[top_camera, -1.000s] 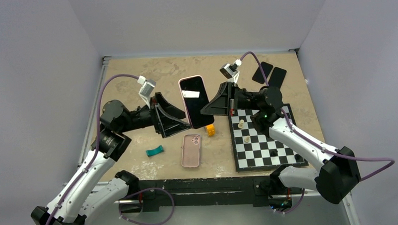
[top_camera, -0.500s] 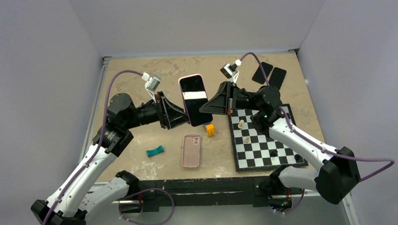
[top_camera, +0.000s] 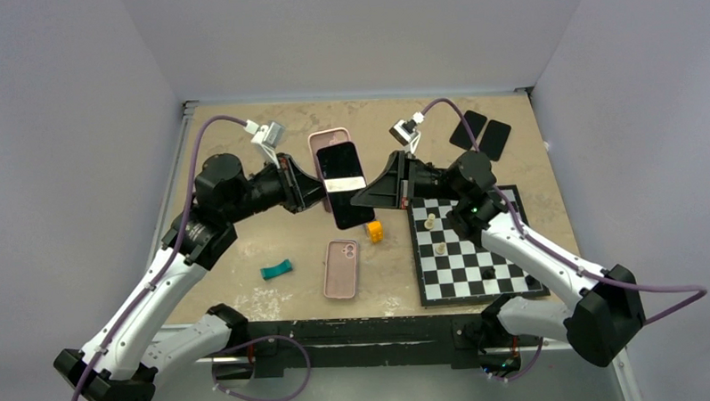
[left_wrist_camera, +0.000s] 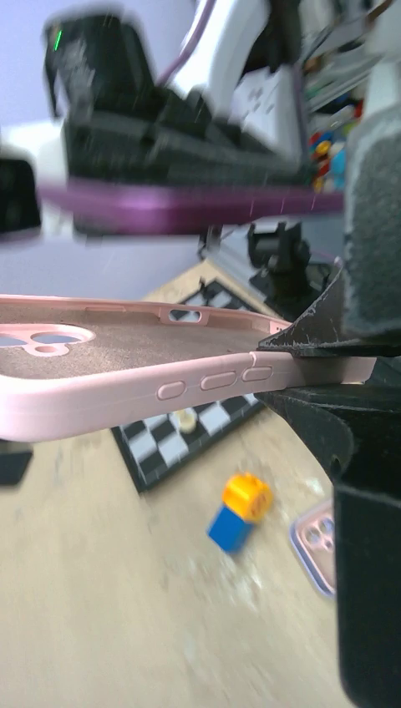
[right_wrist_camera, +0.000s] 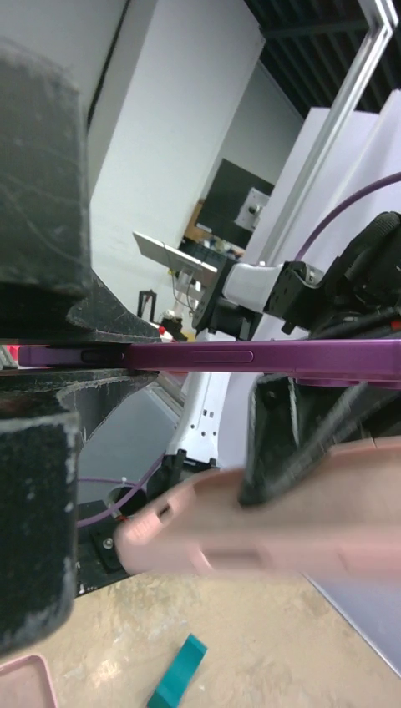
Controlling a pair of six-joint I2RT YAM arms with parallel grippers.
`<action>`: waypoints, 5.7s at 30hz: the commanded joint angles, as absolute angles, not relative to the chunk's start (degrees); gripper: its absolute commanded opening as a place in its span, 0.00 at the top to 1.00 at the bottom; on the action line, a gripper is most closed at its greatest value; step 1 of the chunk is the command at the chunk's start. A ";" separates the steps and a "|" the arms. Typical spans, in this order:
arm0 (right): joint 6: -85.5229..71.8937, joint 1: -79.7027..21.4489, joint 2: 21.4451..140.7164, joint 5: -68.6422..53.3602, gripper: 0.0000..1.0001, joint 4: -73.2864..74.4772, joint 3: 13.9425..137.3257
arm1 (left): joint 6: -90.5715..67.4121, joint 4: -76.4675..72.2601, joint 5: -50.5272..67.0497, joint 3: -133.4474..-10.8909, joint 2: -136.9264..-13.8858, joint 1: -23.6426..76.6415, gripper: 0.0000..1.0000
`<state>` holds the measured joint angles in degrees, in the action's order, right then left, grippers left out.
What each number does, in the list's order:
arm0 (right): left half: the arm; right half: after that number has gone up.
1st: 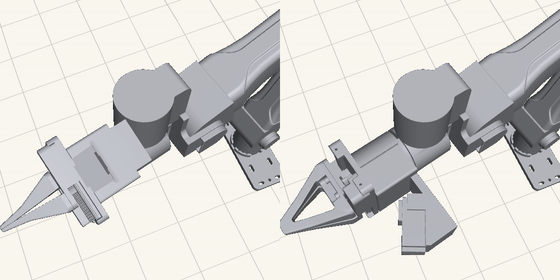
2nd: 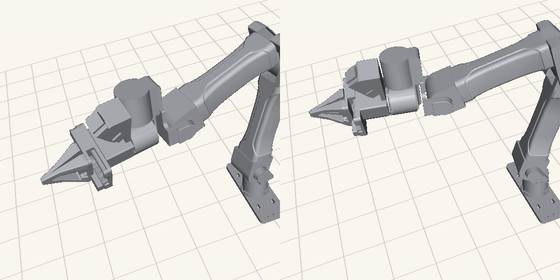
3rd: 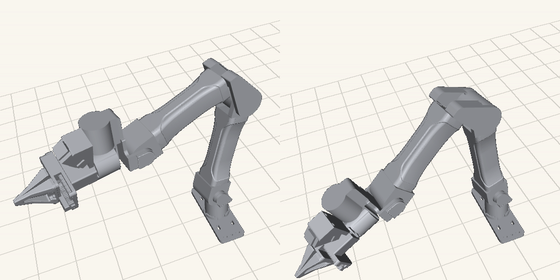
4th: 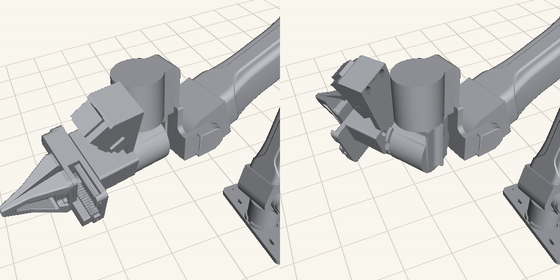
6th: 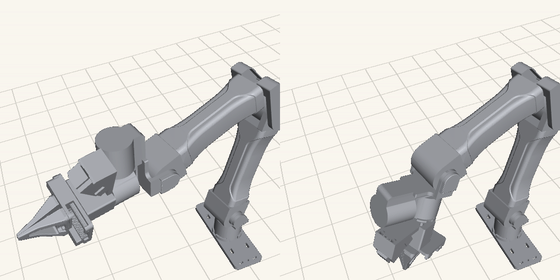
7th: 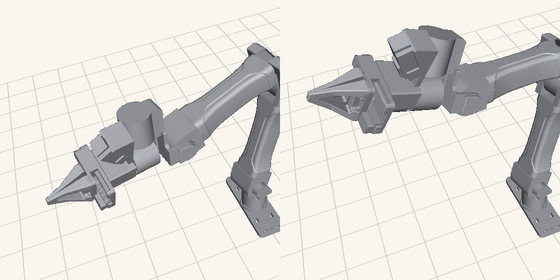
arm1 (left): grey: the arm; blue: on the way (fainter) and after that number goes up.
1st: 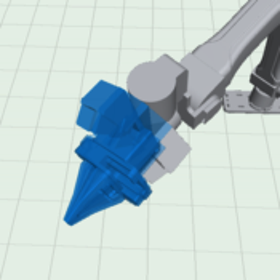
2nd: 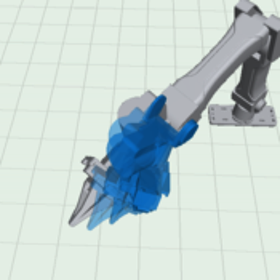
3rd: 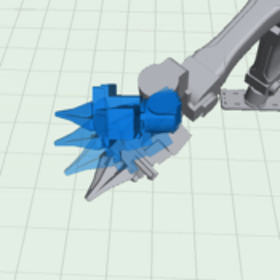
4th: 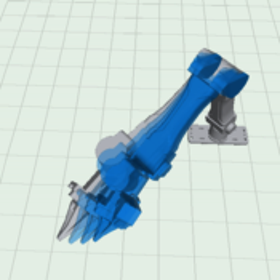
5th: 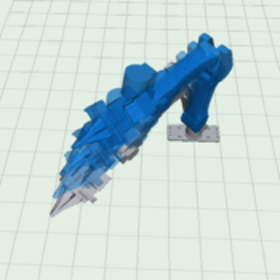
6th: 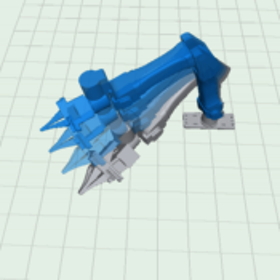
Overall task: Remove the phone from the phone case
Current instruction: Remove the phone case from the phone, then place the phone case on the phone case, then place the phone at the center of the board, then reset both arms
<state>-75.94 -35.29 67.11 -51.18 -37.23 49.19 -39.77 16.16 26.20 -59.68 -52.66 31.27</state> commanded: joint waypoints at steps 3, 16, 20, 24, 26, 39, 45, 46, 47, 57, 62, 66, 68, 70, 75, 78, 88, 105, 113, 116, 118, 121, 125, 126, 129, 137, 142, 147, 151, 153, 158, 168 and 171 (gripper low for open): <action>-58.67 -35.19 58.27 -40.87 1.00 -16.58 57.10 | -36.81 34.63 3.03 -60.55 -54.03 30.91 1.00; -51.19 -30.67 53.21 -35.19 1.00 -3.92 58.84 | -42.59 19.65 16.04 -33.12 -54.51 36.90 1.00; -52.57 -30.66 53.25 -35.95 1.00 -6.05 56.96 | -43.91 13.89 17.67 -28.60 -57.66 37.99 1.00; -53.12 -30.60 53.14 -36.32 1.00 -6.59 56.13 | -45.09 8.94 19.57 -27.05 -59.63 39.19 1.00; -53.25 -30.67 52.84 -36.13 1.00 -6.72 55.78 | -45.17 8.30 19.52 -26.82 -60.14 39.39 1.00; -53.81 -30.63 51.39 -35.87 1.00 -6.82 54.40 | -47.20 6.16 20.28 -25.32 -62.79 39.48 1.00; -53.77 -30.63 51.15 -35.68 1.00 -6.68 54.05 | -47.18 8.15 21.47 -25.01 -63.11 39.48 1.00; -53.81 -30.62 51.16 -35.64 1.00 -6.72 53.98 | -47.38 8.10 21.91 -24.82 -63.37 39.53 1.00; -53.79 -30.61 51.16 -35.61 1.00 -6.82 53.97 | -47.54 8.05 22.68 -24.59 -63.63 39.49 1.00; -53.96 -30.62 51.24 -35.51 1.00 -6.95 53.46 | -45.88 11.63 22.79 -25.76 -63.17 39.52 0.68; -53.94 -30.67 51.17 -35.60 1.00 -6.97 53.28 | -43.24 16.56 20.84 -29.35 -62.15 39.58 0.50; -53.88 -30.62 51.46 -35.60 1.00 -6.88 52.98 | -42.03 19.14 20.00 -31.03 -61.99 39.47 0.26; -53.85 -30.61 51.58 -35.60 1.00 -7.00 52.71 | -41.94 19.86 19.86 -31.32 -61.74 39.54 0.19; -53.88 -30.60 51.70 -35.60 1.00 -7.08 52.52 | -41.99 20.40 19.66 -31.53 -61.26 39.54 0.10; -54.01 -30.60 52.11 -34.43 1.00 -7.22 51.76 | -41.77 23.11 18.36 -32.86 -59.43 39.55 0.00; -54.28 -30.26 52.19 -30.11 1.00 -4.92 51.16 | -41.49 24.77 15.93 -33.56 -55.45 39.53 0.00; -59.44 -16.48 65.92 -15.08 1.00 -3.04 47.86 | -42.78 21.20 11.32 -31.02 -38.29 39.47 0.00; -50.79 -3.44 118.35 -14.91 1.00 2.51 91.34 | -43.35 15.35 15.77 -31.55 -34.28 39.47 0.00; -46.80 -0.18 130.60 -17.31 0.99 7.25 105.46 | -41.81 14.43 15.13 -34.81 -35.13 39.47 0.00; -47.63 2.13 132.98 -17.85 0.99 6.82 106.79 | -42.06 14.08 14.45 -35.92 -35.48 39.51 0.00; -47.87 2.72 134.10 -17.57 0.99 6.62 107.57 | -42.29 13.81 14.61 -36.18 -35.59 39.47 0.00; -48.92 3.29 136.61 -19.03 0.98 7.30 109.91 | -42.24 13.99 14.60 -36.12 -35.52 39.54 0.00; -49.49 3.93 138.62 -19.57 0.88 7.88 111.03 | -42.38 15.01 13.85 -35.79 -35.27 39.48 0.00; -49.53 3.90 138.76 -19.78 0.85 7.50 110.81 | -42.63 14.93 13.83 -35.52 -35.25 39.47 0.00; -49.72 4.02 139.10 -20.32 0.76 6.82 110.57 | -43.11 14.36 14.25 -34.99 -35.50 39.47 0.00; -46.64 4.04 139.32 -17.36 0.58 11.77 112.86 | -42.73 14.29 14.17 -34.98 -35.44 39.52 0.00; -42.81 4.03 138.03 -14.87 0.42 14.66 113.63 | -42.63 14.60 14.30 -35.25 -35.64 39.51 0.00; -35.91 3.89 136.36 -13.28 0.32 16.56 114.91 | -42.27 14.93 13.92 -35.07 -35.85 39.46 0.00; -32.49 3.88 135.80 -13.27 0.29 19.72 118.02 | -41.93 15.29 13.52 -35.32 -35.94 39.49 0.00; -31.29 3.90 135.21 -13.05 0.29 20.98 119.77 | -41.84 15.40 13.49 -35.54 -36.19 39.50 0.00; -29.95 3.88 132.74 -13.58 0.24 23.16 122.27 | -42.14 15.47 13.33 -36.11 -36.64 39.53 0.00; -27.66 -1.79 93.88 -7.81 0.17 10.67 81.92 | -42.12 15.83 10.12 -36.36 -37.71 39.41 0.00; -27.48 -4.17 79.91 -7.07 0.16 7.96 66.36 | -41.87 15.20 9.00 -36.63 -38.28 39.40 0.00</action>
<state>-29.61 -0.47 94.02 -10.11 14.66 80.66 -43.29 16.86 11.66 -34.22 -37.78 39.20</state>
